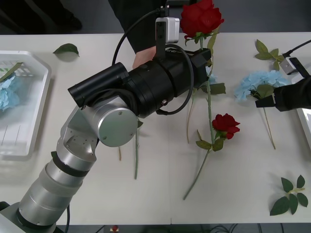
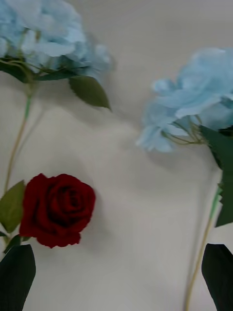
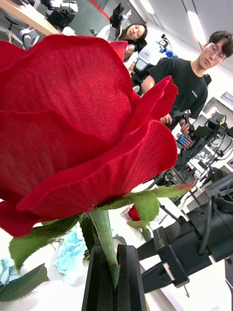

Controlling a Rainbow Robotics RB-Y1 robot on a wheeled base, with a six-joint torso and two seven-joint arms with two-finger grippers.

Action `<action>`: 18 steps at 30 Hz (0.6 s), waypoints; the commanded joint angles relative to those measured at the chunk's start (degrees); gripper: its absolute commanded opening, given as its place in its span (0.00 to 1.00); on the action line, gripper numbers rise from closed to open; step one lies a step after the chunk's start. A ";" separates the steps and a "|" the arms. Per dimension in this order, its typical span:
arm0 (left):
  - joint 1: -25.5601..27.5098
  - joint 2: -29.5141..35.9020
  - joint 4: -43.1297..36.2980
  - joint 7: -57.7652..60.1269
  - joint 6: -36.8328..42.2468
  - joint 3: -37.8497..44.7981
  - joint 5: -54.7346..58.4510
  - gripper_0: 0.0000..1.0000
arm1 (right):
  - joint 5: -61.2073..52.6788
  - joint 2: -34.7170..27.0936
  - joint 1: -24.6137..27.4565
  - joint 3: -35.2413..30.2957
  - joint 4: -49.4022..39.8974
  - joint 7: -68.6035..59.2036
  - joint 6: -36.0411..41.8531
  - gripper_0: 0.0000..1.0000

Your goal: Place the red flowers into the right box and the blue flowers into the left box. If a person shows an open palm, hand one flower to the person first, then continue sorting.

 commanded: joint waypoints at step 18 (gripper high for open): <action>-1.22 -0.33 -1.11 -1.99 -0.68 0.10 1.62 0.00 | 16.09 -3.79 -6.13 10.60 10.16 -15.84 -9.74 1.00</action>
